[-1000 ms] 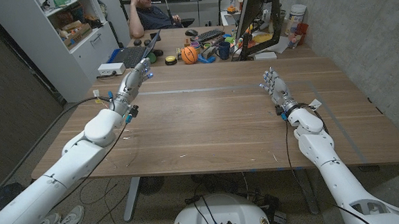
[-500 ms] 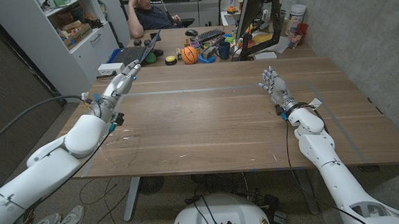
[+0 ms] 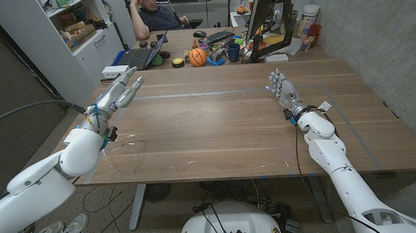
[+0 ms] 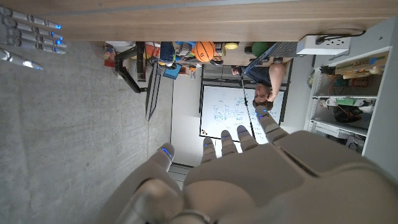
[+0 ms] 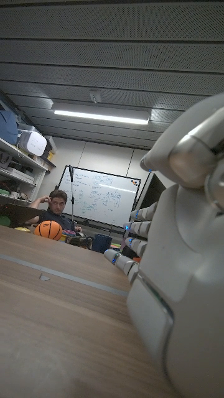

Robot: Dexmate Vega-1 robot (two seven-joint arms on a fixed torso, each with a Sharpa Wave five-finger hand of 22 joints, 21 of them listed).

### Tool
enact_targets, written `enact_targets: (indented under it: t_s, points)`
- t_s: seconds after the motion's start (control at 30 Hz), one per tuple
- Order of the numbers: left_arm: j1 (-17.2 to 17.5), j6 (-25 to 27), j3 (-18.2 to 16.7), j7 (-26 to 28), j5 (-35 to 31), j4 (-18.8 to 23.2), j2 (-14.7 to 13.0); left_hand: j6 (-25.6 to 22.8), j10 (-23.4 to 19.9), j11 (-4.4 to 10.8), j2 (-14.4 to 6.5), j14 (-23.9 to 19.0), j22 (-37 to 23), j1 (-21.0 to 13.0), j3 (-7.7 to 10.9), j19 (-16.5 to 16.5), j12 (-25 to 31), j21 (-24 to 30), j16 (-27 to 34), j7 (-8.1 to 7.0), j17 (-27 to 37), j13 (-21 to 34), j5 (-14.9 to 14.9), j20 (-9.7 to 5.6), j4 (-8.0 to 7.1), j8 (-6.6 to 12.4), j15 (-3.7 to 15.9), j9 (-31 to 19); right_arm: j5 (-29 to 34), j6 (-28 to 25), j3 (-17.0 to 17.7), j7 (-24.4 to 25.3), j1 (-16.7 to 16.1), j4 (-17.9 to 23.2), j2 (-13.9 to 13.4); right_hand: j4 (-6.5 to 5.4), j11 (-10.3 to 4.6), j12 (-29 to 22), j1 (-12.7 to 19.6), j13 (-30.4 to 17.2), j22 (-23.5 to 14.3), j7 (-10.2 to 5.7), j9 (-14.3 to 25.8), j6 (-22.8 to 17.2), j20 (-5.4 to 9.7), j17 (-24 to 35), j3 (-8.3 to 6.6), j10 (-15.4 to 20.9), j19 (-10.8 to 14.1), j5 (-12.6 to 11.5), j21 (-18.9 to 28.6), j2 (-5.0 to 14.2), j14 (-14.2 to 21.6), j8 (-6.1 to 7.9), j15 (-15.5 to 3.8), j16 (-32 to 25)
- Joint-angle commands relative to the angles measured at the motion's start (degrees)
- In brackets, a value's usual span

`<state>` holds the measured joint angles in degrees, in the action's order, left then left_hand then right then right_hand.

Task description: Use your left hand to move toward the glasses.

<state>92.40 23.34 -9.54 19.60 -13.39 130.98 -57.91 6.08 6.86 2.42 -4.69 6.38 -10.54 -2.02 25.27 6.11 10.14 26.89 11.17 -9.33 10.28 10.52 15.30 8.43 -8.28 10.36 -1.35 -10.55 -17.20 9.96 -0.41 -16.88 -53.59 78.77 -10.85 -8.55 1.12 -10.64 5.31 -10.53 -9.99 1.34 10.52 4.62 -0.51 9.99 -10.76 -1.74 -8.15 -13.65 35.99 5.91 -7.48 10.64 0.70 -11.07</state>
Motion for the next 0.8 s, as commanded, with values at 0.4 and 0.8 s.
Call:
enact_targets:
  t_s: [0.4, 0.8]
  points:
    - [1.81, 23.69, 6.42, -12.07, -24.44, 7.21, -5.72, 8.31, 12.18, 1.72, 1.31, 8.94, -0.44, -3.52, -0.35, 4.82, -0.37, -4.3, -0.39, -3.09, 0.47, 0.41, 0.55, 3.98, 3.57, -0.37, -0.53, -0.31, 1.05, -0.03, -1.11, 0.16, 0.82, -0.78, 0.61, -0.06, -0.43, -0.38, -0.8, -0.23, -0.33, -0.06, 0.18, 0.1, -0.01, 0.24, 0.46, -0.14, 0.39, -0.23, -0.47, 0.03, -0.1, 0.38, 0.13, -0.59]
    - [-1.37, 23.15, 9.82, -12.02, -20.23, 3.28, -5.25, 10.24, 14.15, 2.22, 2.99, 10.79, -0.44, -5.01, -0.92, 5.67, 0.39, -5.78, 0.17, -3.21, 0.46, 0.46, 0.45, 3.99, 5.48, 0.34, -0.95, -0.44, 1.33, -0.39, -1.0, 0.5, 0.57, -0.27, 0.32, -0.12, -0.45, -0.46, -1.0, -0.23, -0.33, -0.19, 0.18, -0.04, -0.14, 0.24, 0.66, 0.13, 0.51, -0.25, -0.63, -0.1, 0.07, 0.41, 0.24, -0.65]
